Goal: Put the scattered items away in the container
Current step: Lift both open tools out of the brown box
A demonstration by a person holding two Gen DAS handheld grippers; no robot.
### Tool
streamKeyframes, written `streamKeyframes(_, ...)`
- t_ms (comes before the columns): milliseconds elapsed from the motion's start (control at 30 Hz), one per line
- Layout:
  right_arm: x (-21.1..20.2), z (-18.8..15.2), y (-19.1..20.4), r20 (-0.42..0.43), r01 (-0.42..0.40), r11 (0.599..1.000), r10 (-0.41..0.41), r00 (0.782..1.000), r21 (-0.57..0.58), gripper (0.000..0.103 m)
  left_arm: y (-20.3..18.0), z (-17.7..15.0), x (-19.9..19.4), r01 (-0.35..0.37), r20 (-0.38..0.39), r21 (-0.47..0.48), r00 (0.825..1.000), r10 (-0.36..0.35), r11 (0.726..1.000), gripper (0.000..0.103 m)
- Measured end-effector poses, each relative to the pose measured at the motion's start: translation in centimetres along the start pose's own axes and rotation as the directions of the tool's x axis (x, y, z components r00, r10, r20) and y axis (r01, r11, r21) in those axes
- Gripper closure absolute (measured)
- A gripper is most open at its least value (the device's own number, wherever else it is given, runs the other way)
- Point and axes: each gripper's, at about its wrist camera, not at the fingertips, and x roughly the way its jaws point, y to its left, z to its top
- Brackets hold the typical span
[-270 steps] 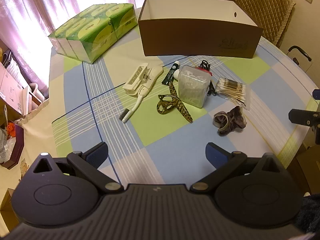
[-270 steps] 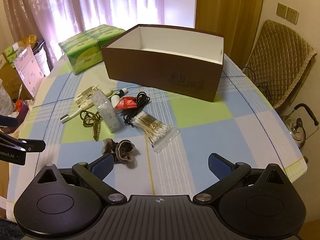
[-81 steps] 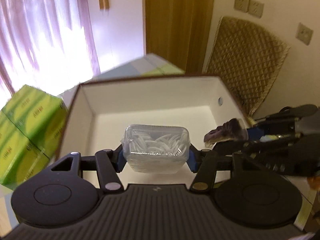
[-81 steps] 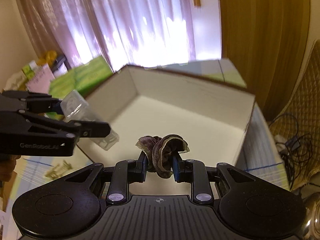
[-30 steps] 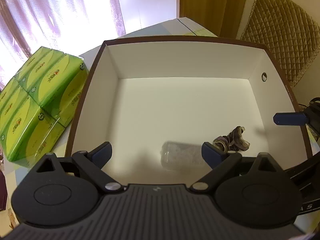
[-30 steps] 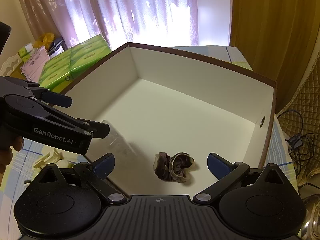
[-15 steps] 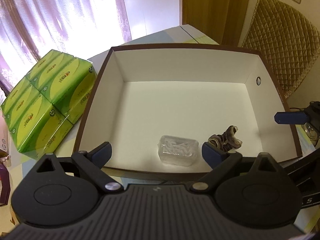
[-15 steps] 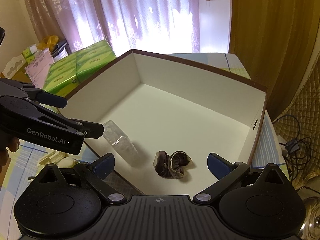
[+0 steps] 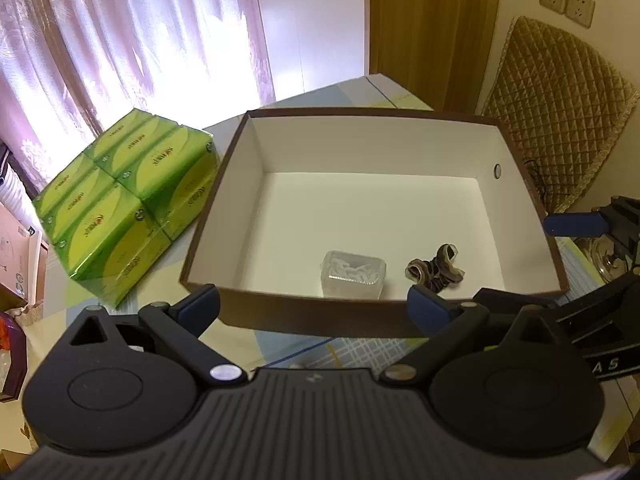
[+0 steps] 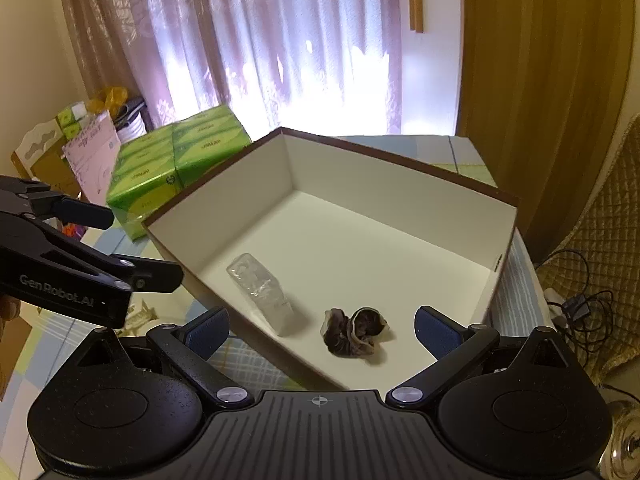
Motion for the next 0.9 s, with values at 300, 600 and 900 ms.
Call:
streamKeyframes(300, -4.4, -1.2, 1.8, 0.081, 0.047, 0.996, -0.053, 0.995, 0.07, 0.0, 2.2, -2.7, -5.1, 0.01, 0.074, 0.003, 0.997, -0.01, 1.0, 0.004)
streamKeyframes(600, -7.5, -3.2, 4.6, 0.113, 0.057, 0.991, -0.07, 0.991, 0.118, 0.0, 4.8, -6.6, -9.1, -0.009, 0.097, 0.024, 0.995, 0.007, 1.0, 0.001)
streamKeyframes(900, -8.1, -4.7, 6.8, 0.093, 0.05, 0.988, -0.064, 0.994, 0.144, 0.0, 6.4, -9.2, -10.7, 0.028, 0.093, 0.028, 0.995, -0.03, 0.999, 0.001)
